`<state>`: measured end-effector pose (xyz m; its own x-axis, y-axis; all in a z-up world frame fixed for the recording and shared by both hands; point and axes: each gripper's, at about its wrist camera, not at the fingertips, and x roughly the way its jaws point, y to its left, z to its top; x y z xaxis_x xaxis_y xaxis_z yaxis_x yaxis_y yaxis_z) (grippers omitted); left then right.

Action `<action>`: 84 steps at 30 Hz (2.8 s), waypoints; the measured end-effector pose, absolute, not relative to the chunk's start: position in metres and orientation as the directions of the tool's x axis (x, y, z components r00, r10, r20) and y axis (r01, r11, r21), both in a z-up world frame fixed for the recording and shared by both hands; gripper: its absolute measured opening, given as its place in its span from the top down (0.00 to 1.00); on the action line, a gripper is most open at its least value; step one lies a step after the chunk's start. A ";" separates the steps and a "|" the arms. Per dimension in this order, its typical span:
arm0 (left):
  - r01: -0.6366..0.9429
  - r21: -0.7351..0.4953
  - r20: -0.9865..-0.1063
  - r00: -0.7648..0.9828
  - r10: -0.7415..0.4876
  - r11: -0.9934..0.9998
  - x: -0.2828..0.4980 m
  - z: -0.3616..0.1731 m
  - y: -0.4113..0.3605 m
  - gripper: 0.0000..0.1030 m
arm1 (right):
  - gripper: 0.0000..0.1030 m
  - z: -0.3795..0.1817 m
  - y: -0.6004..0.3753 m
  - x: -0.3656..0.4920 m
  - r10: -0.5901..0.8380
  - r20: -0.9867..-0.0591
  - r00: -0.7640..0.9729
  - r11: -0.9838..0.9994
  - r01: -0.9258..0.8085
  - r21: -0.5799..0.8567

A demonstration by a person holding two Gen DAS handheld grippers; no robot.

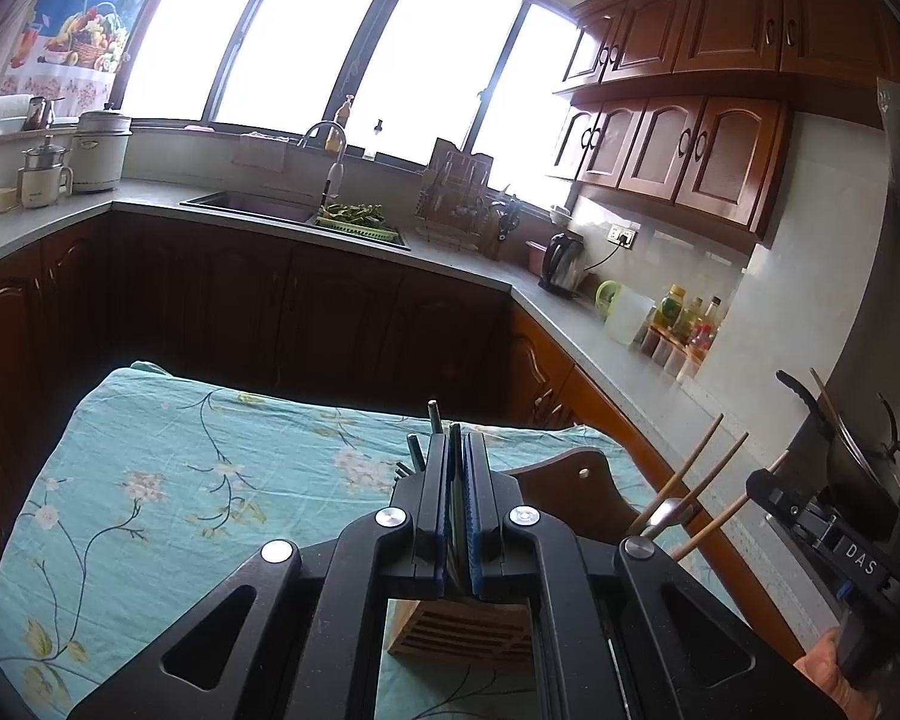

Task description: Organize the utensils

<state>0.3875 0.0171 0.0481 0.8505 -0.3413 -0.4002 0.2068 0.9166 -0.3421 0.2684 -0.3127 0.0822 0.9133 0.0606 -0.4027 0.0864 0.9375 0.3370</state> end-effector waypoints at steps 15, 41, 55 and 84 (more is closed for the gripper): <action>0.202 -0.341 -0.420 0.841 -0.341 0.918 0.387 0.057 0.010 0.87 | 0.87 0.078 -0.324 0.276 0.080 -0.422 0.903 0.917 0.100 0.386; 0.133 -0.369 -0.358 0.893 -0.273 0.920 0.296 0.061 0.037 0.17 | 0.12 0.078 -0.316 0.237 0.115 -0.400 0.910 0.912 0.063 0.406; 0.052 -0.393 -0.457 0.855 -0.244 0.918 0.237 0.053 0.044 0.10 | 0.06 0.067 -0.286 0.189 0.159 -0.432 0.888 0.920 0.025 0.391; 0.056 -0.078 -0.305 0.949 -0.078 0.995 0.072 0.081 0.015 0.01 | 0.00 0.107 -0.234 0.066 0.107 -0.182 0.978 0.986 -0.081 0.145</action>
<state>0.0719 0.0147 0.0814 0.9493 -0.0776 -0.3046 0.0563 0.9953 -0.0781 0.0664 -0.2336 0.1069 0.9775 0.1070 -0.1816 -0.0810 0.9861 0.1449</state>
